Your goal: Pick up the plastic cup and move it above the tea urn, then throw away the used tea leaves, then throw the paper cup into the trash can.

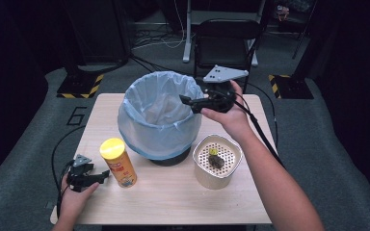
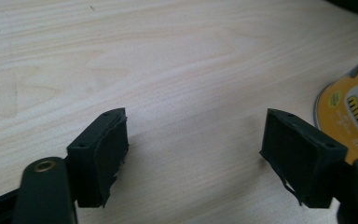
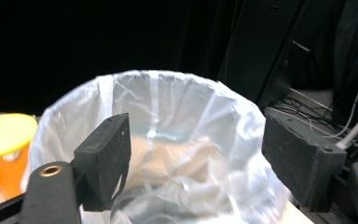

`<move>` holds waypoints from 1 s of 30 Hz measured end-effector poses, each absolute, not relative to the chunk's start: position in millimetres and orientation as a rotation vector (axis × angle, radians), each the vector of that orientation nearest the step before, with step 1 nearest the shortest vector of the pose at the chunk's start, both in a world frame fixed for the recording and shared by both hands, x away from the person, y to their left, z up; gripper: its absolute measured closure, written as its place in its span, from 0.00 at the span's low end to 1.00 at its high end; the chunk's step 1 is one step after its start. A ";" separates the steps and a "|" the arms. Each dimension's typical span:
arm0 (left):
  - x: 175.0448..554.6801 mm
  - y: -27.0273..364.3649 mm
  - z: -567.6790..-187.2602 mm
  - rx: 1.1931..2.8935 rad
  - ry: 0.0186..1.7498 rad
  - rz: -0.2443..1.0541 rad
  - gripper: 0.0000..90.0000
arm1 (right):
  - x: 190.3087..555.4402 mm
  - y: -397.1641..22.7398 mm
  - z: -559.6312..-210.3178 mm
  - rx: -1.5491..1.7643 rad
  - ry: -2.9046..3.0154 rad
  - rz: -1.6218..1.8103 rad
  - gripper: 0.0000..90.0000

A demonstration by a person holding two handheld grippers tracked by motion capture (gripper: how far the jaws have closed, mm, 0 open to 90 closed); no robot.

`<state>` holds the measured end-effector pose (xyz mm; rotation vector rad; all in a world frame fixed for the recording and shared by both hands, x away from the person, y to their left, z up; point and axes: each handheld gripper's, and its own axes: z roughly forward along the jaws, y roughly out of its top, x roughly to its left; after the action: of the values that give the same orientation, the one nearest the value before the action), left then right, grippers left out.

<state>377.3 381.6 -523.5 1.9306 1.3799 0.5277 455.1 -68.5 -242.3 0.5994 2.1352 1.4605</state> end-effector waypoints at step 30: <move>339.4 391.3 -454.9 1.829 1.193 0.422 0.16 | 419.0 -180.3 -288.6 0.813 2.050 1.328 0.34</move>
<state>339.4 391.3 -454.9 1.8292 1.1927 0.4225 419.0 -180.3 -288.6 0.8126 2.0497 1.3277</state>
